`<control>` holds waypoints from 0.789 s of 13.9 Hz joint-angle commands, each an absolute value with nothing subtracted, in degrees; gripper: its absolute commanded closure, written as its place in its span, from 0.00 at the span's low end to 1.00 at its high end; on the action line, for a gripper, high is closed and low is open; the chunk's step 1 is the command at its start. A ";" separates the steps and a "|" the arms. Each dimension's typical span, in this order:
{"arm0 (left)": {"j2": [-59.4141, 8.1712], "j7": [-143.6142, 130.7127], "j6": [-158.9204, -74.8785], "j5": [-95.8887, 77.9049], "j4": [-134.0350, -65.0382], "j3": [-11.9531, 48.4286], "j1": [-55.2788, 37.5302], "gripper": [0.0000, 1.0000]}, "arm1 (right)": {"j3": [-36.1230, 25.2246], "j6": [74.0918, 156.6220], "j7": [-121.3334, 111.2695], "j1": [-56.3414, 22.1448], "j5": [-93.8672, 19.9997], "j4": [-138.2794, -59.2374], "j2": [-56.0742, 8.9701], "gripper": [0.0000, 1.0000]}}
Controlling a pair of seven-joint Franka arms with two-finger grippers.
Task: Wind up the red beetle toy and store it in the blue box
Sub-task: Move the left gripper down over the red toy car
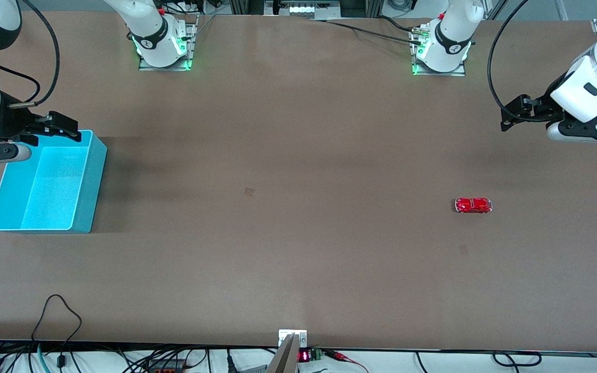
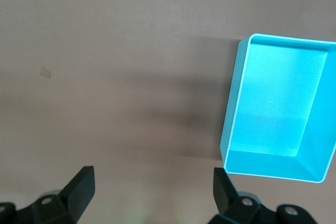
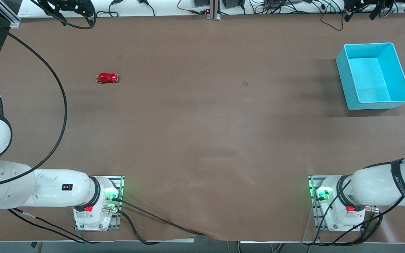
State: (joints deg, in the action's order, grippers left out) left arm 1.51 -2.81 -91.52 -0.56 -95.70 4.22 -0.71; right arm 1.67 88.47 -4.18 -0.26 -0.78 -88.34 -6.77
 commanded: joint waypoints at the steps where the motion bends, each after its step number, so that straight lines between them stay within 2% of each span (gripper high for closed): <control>1: 0.35 -1.40 -90.09 -1.58 -93.52 3.78 -0.70 0.00 | 1.67 88.51 -3.25 -0.44 -1.14 -88.07 -6.59 0.00; 7: 0.09 -1.58 -89.30 -1.58 -93.60 3.69 -0.44 0.00 | 1.67 88.51 -3.25 -0.44 -1.23 -88.07 -6.59 0.00; 11: -1.32 -0.88 -78.51 -1.67 -93.52 4.13 0.00 0.00 | 1.67 88.51 -3.34 -0.18 -1.23 -88.07 -6.59 0.00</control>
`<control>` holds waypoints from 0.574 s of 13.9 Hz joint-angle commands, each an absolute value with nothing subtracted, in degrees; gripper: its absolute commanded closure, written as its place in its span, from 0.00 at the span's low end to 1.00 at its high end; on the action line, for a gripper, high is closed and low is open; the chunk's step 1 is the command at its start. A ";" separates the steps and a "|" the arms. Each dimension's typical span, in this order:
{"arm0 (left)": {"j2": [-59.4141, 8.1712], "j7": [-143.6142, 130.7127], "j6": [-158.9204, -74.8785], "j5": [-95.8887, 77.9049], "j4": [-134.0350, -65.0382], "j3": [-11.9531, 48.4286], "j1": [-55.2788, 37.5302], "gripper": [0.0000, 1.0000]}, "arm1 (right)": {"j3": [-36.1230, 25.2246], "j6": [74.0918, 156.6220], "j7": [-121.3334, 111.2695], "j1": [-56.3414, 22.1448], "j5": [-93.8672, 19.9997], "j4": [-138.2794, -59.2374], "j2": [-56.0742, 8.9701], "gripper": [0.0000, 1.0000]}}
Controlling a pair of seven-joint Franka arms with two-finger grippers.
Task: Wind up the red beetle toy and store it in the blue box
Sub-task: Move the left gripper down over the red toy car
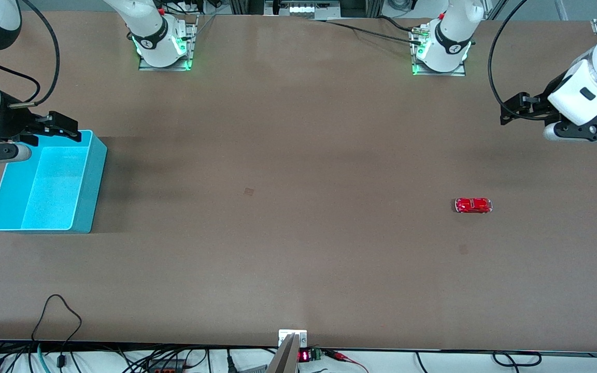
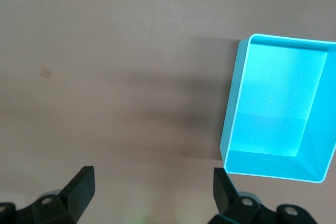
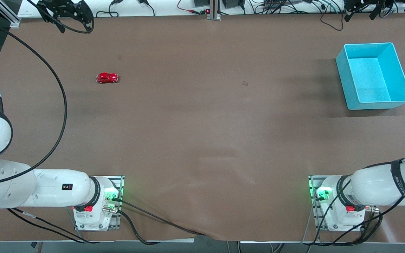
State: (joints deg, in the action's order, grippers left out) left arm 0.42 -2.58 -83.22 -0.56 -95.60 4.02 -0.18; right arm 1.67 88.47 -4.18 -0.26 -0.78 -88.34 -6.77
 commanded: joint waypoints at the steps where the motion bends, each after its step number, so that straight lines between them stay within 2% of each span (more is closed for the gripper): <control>1: -1.41 -0.79 -76.31 -1.67 -93.52 4.30 -0.35 0.00 | 1.67 88.51 -3.43 -0.26 -1.23 -88.07 -6.59 0.00; 4: -2.37 1.91 -71.73 -1.67 -93.69 4.39 -0.53 0.00 | 1.67 88.33 -3.43 -0.09 -1.23 -88.07 -6.68 0.00; 8: -5.61 14.91 -72.15 -1.49 -93.87 4.31 0.35 0.00 | 1.67 88.24 -3.95 -0.09 -0.97 -88.24 -8.26 0.00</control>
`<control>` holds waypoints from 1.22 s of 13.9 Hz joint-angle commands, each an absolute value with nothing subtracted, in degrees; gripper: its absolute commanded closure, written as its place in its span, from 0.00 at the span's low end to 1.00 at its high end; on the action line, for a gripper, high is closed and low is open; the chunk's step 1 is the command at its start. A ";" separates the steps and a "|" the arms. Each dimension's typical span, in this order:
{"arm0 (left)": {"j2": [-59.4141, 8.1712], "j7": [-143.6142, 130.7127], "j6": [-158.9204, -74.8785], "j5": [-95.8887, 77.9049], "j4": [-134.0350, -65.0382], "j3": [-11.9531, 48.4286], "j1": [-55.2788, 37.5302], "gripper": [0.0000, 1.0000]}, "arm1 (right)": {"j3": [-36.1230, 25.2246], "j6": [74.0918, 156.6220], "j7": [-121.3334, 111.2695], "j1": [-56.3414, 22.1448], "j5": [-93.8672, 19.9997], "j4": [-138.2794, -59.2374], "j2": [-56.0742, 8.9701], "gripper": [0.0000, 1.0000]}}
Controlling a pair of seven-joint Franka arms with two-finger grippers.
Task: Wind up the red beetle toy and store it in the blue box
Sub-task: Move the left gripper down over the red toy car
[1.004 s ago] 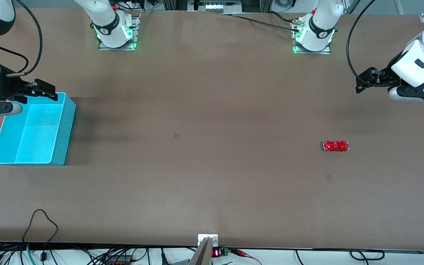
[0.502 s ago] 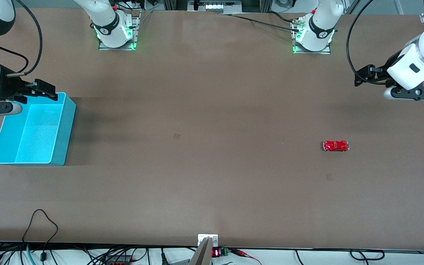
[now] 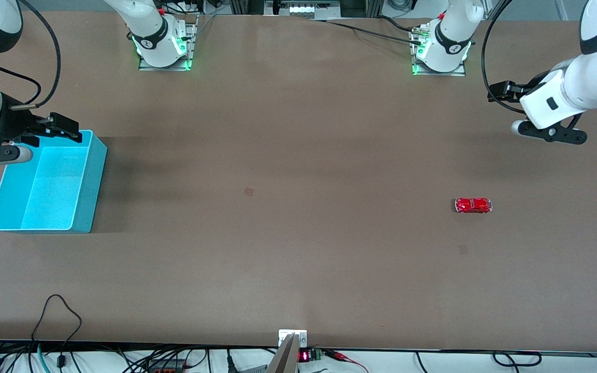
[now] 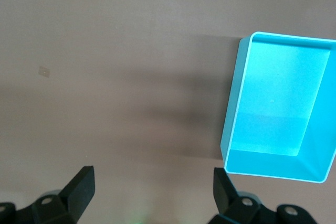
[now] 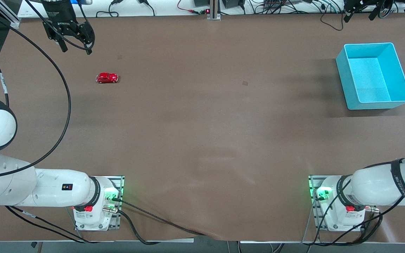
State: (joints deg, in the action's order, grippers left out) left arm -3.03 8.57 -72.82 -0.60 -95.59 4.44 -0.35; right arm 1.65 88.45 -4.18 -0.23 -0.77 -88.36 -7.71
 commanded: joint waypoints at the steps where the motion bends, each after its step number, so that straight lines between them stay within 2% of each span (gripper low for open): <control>1: -6.84 19.03 -73.81 -0.80 -94.39 4.13 0.70 0.00 | 1.67 88.24 -3.96 -0.09 -0.97 -88.24 -8.35 0.00; 8: -18.45 56.37 -98.92 6.67 -98.16 4.22 3.43 0.00 | 1.67 87.80 -3.52 0.09 -0.62 -88.42 -8.44 0.00; 13: -19.07 71.88 -123.44 10.27 -111.25 4.13 3.52 0.00 | 1.67 87.71 -3.51 0.09 -0.53 -88.51 -8.96 0.00; 17: -22.05 73.38 -133.84 14.15 -115.40 4.22 3.52 0.00 | 1.67 87.71 -3.52 -0.26 0.17 -88.51 -8.88 0.00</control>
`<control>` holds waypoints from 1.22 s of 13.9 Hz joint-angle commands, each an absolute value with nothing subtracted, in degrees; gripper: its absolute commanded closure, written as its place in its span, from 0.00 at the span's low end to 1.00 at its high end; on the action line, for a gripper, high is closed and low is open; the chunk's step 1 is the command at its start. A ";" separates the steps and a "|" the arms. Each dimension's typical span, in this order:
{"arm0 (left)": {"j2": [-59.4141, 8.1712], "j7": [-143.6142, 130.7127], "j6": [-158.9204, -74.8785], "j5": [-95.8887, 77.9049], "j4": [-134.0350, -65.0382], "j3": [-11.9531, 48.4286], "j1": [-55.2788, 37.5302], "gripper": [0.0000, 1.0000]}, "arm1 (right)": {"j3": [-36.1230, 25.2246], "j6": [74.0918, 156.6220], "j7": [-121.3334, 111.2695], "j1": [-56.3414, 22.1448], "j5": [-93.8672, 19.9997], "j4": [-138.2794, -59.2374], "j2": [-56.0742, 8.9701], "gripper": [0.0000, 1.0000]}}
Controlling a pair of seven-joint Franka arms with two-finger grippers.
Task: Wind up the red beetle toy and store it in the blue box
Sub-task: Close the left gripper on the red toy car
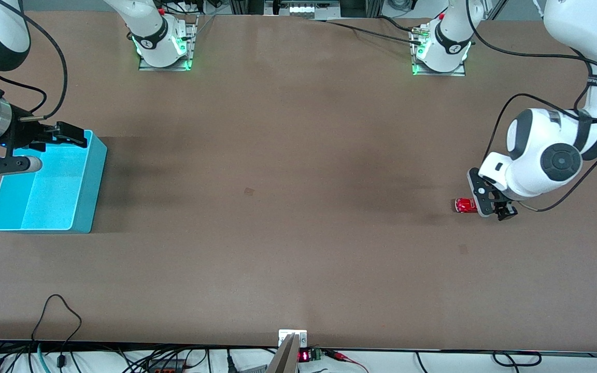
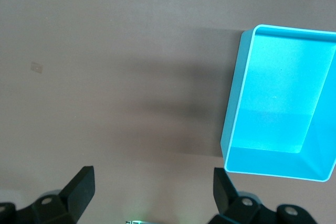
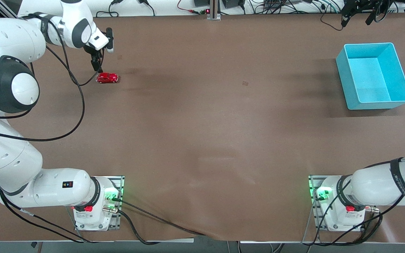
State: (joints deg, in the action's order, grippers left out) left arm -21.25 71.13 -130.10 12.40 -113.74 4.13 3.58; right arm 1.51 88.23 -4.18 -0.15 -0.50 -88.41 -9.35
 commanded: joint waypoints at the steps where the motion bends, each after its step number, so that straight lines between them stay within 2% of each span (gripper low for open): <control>1: -23.28 74.17 -135.42 14.15 -115.40 4.22 3.60 0.00 | 1.67 87.71 -3.69 -0.26 0.09 -88.51 -8.96 0.00; 8: -28.30 77.95 -140.44 14.15 -115.58 4.31 5.97 0.05 | 1.67 87.71 -4.22 -0.18 0.09 -88.42 -9.05 0.00; 10: -29.00 78.84 -141.59 14.15 -115.58 4.22 6.67 0.11 | 1.67 87.71 -4.39 -0.18 0.09 -88.42 -9.05 0.00; 11: -29.26 78.92 -141.59 14.15 -115.58 4.31 6.68 0.20 | 1.67 87.71 -4.39 -0.18 0.09 -88.42 -9.05 0.00; 15: -29.18 78.93 -141.59 14.15 -115.40 4.48 6.68 0.72 | 1.67 87.71 -4.48 -0.09 0.09 -88.42 -9.05 0.00; 16: -29.09 79.01 -141.42 14.15 -115.49 4.48 6.68 0.80 | 1.67 87.71 -4.48 0.09 0.09 -88.42 -9.05 0.00; 17: -29.18 79.19 -141.42 14.15 -115.49 4.48 6.59 0.83 | 1.67 87.71 -4.48 0.09 0.09 -88.42 -9.05 0.00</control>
